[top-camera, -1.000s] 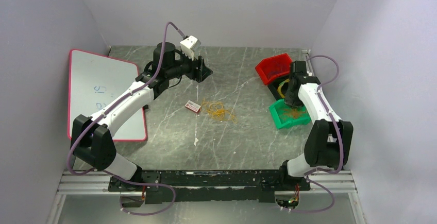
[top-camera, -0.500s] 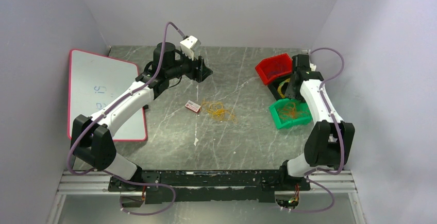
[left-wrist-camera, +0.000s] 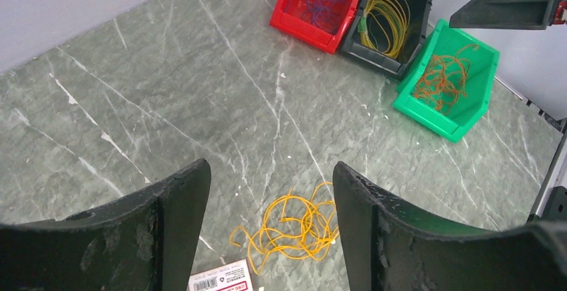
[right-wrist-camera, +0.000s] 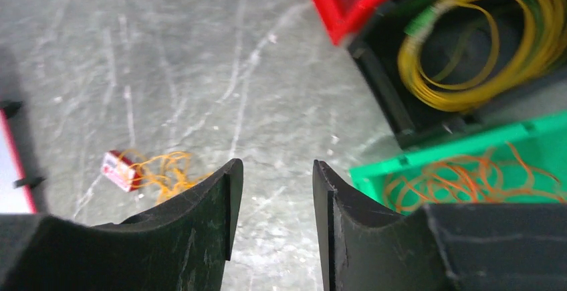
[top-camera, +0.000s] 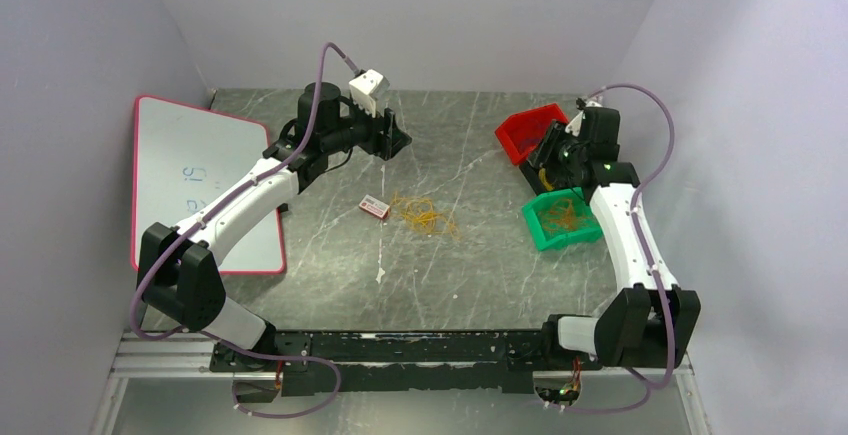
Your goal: Untangle the cables
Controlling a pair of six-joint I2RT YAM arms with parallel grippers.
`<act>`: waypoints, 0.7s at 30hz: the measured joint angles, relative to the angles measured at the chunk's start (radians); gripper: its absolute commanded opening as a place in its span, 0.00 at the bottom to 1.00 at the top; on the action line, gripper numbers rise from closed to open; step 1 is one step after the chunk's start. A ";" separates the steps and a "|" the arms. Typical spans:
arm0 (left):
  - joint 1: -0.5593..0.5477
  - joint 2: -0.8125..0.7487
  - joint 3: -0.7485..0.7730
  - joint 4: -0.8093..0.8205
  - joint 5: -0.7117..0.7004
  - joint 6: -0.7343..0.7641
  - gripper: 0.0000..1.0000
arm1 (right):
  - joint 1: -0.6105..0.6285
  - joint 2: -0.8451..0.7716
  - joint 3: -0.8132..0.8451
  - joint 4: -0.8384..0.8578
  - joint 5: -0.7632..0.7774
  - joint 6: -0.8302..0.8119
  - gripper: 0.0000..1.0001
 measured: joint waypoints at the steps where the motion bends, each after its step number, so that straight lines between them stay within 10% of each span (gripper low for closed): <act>1: 0.000 0.000 0.000 -0.002 -0.003 0.000 0.72 | 0.001 -0.006 -0.009 0.032 -0.040 0.003 0.48; 21: 0.001 -0.106 -0.101 -0.125 -0.216 -0.121 0.80 | 0.290 0.063 -0.017 0.168 -0.071 -0.046 0.68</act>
